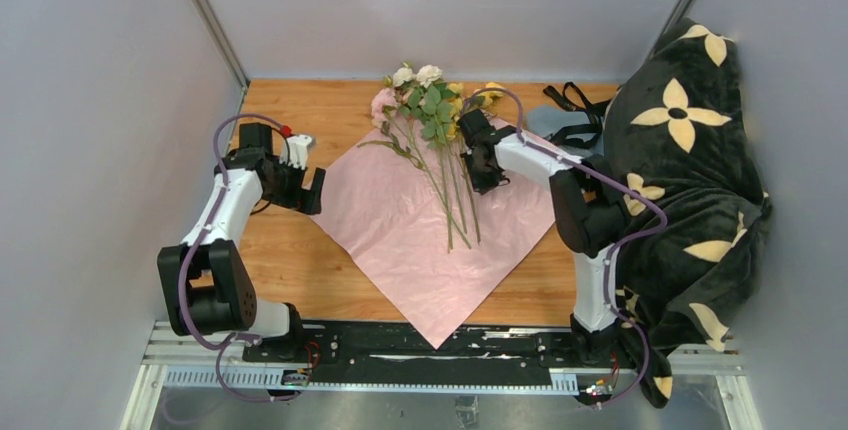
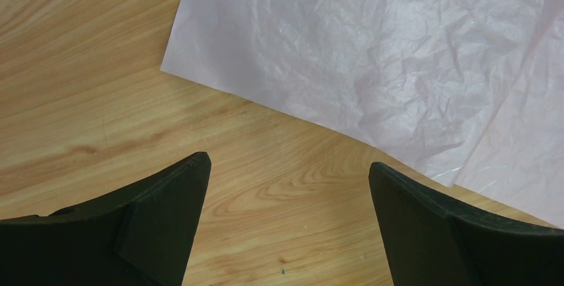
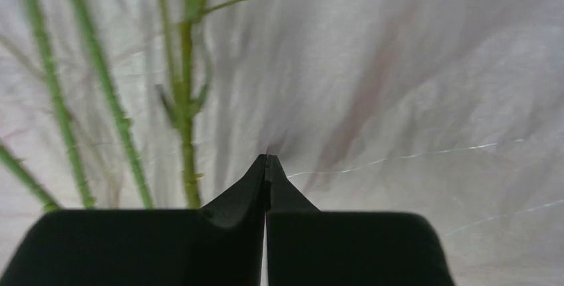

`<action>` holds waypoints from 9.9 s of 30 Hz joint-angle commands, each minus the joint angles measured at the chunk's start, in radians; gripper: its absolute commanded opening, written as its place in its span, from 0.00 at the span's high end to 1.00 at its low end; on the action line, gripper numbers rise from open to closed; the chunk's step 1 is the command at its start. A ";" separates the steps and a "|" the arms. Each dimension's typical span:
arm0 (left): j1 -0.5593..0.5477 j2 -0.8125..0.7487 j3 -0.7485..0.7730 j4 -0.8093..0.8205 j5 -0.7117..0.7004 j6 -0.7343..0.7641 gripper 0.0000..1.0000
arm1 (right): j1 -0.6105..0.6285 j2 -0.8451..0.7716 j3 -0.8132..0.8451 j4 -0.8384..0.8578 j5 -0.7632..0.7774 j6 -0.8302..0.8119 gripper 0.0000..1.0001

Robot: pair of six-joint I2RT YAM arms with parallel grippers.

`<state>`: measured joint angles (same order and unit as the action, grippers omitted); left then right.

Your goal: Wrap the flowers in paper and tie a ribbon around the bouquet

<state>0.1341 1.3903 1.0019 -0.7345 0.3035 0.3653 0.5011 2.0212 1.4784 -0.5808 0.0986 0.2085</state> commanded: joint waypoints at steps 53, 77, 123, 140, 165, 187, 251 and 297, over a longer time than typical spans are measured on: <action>0.092 0.372 0.175 0.131 -0.092 -0.016 1.00 | -0.471 -0.434 -0.618 0.480 -0.370 0.155 0.84; 0.011 0.200 0.067 -0.214 0.084 0.226 0.66 | 0.091 -0.352 -0.276 0.283 -0.382 -0.060 0.82; -1.014 -0.413 -0.495 0.187 -0.077 1.070 0.18 | 0.063 -0.150 -0.277 0.258 -0.203 -0.042 0.97; -1.026 -0.327 -0.683 0.461 -0.095 1.093 0.17 | 0.138 -0.244 -0.223 0.112 -0.404 -0.185 0.89; -1.027 -0.388 -0.714 0.518 -0.057 0.957 1.00 | 0.747 -0.984 -1.149 0.542 -0.261 -1.424 0.30; -1.026 -0.462 -0.657 0.393 0.023 0.872 1.00 | 0.708 -0.935 -1.071 0.631 0.014 -1.257 1.00; -0.992 -0.424 -0.511 0.486 -0.071 0.294 0.00 | 0.130 -0.804 -0.792 0.585 -0.659 -0.692 1.00; -0.783 -0.266 -0.294 0.372 0.167 -0.127 0.37 | 0.010 -0.604 -0.662 0.460 -0.966 -0.575 1.00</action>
<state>-0.6613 1.0920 0.7227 -0.5385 0.4793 0.5339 0.5224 1.4097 0.7849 -0.1310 -0.8692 -0.3801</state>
